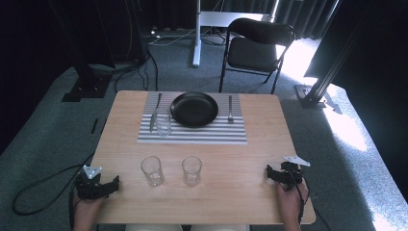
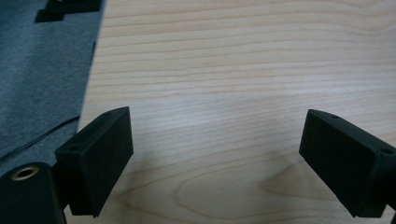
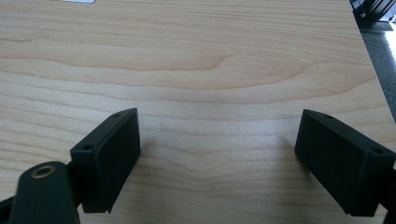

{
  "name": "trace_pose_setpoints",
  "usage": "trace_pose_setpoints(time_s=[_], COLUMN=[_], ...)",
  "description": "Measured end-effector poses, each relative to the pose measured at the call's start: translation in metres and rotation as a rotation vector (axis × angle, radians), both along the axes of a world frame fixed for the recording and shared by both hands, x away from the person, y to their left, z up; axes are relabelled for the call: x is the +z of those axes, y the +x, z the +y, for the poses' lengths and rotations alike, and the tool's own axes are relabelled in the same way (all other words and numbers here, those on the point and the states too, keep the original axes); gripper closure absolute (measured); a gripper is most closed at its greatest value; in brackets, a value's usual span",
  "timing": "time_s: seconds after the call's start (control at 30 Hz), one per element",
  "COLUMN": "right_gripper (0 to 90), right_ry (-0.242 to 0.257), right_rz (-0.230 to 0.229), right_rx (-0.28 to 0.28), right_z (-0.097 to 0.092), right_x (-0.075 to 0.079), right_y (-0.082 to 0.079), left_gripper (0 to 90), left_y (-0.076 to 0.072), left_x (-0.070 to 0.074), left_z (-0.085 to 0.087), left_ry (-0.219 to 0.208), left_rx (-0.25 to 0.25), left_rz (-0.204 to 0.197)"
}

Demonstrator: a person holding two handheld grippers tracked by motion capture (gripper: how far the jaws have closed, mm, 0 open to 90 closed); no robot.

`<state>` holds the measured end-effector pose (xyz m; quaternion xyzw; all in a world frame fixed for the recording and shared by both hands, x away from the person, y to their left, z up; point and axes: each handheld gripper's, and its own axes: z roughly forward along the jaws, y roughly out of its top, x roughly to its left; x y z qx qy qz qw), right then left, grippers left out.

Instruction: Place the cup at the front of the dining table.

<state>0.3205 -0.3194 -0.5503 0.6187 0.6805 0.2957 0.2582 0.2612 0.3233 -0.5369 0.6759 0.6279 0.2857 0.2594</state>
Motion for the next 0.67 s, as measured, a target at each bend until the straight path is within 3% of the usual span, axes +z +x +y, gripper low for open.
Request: trace_pose_setpoints(time_s=[0.17, 0.33, 0.43, 0.67], right_gripper=[13.7, 13.7, 13.7, 13.7], right_ry=[0.000, 0.000, 0.000, 0.000], right_rz=[0.000, 0.000, 0.000, 0.000], right_rx=[0.000, 0.000, 0.000, 0.000], right_z=[0.0000, 0.0000, 0.0000, 0.0000], right_x=[0.0000, 0.0000, 0.0000, 0.0001], right_y=[0.0000, 0.0000, 0.0000, 0.0001], left_gripper=[10.3, 10.3, 10.3, 10.3], left_y=[-0.0054, -0.0065, -0.0055, -0.0047], left_x=[-0.0030, -0.0040, -0.0037, -0.0040], left_z=[0.0004, -0.0011, 0.0003, 0.0006], left_ry=[0.006, 0.050, 0.029, 0.030], left_rx=[0.032, 0.073, 0.084, 0.093], left_rz=[-0.002, -0.040, -0.051, -0.044])
